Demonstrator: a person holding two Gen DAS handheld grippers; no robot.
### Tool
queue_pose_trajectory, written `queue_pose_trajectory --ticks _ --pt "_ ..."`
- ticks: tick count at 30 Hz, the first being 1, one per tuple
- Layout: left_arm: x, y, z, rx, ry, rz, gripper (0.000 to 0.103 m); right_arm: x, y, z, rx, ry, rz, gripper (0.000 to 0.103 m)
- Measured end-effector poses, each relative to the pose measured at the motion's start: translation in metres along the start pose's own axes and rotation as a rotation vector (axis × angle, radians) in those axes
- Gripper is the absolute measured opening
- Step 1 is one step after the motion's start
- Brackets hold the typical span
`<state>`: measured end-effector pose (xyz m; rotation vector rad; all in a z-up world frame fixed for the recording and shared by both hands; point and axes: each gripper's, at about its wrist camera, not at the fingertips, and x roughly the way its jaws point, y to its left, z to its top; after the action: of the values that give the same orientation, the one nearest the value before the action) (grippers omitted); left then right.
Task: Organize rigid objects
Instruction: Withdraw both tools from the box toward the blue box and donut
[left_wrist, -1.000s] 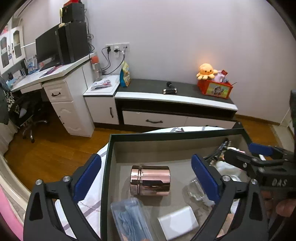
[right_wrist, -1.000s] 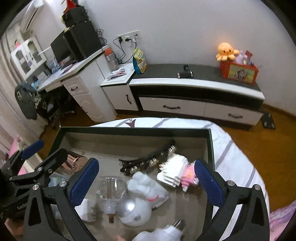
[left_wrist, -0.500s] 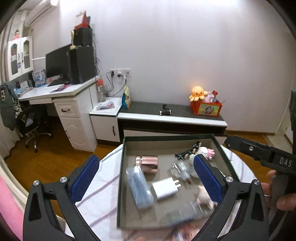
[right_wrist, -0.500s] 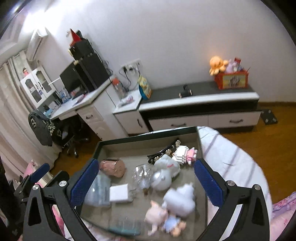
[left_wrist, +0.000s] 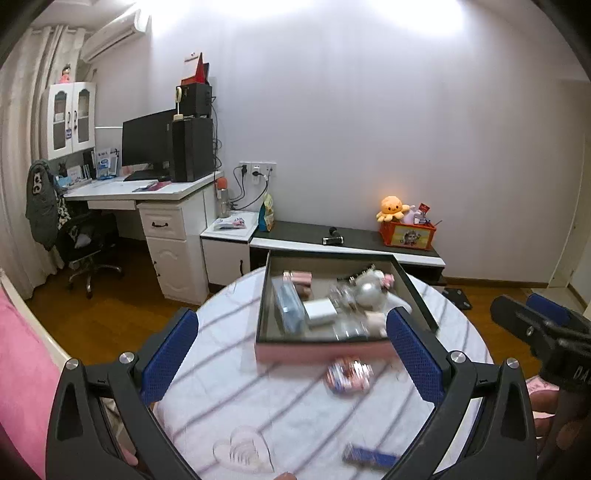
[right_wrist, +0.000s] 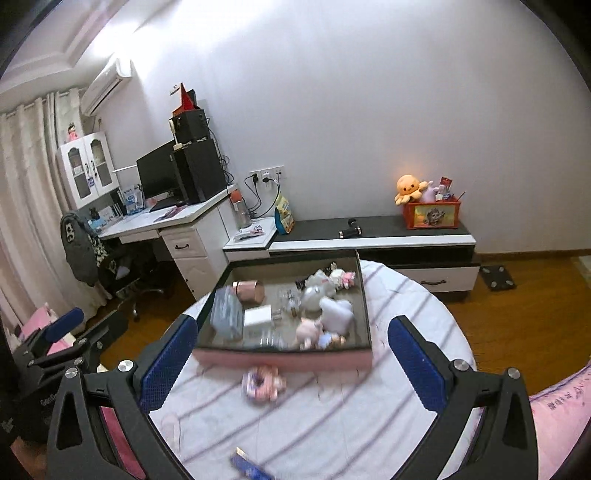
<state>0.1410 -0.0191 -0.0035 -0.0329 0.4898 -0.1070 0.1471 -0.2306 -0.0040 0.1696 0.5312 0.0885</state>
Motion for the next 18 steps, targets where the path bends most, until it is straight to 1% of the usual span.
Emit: queue_pose_trajectory --ticks 3,6,8,10,14,18 --pt "-0.021 -0.003 -0.018 0.001 -0.005 0.011 0.103 -0.02 0.006 -0.018 -0.023 -0.005 -0.009 0.103" --pt "-0.036 -0.005 -0.033 0.025 -0.003 0.023 0.103 -0.039 0.009 -0.037 -0.025 -0.018 -0.023 0.103" --pt "-0.043 -0.008 -0.041 0.033 -0.007 0.034 0.103 -0.05 0.01 -0.047 -0.029 -0.027 -0.037 0.103" --pt "-0.049 -0.006 -0.048 0.034 0.002 0.027 0.103 -0.06 0.011 -0.057 -0.04 -0.037 -0.054 0.103" --pt "-0.056 -0.006 -0.054 0.03 0.007 0.028 0.103 -0.072 0.011 -0.067 -0.041 -0.032 -0.053 0.103" --pt "-0.062 -0.005 -0.053 0.025 0.0 0.028 0.103 -0.076 0.009 -0.067 -0.035 -0.037 -0.051 0.103"
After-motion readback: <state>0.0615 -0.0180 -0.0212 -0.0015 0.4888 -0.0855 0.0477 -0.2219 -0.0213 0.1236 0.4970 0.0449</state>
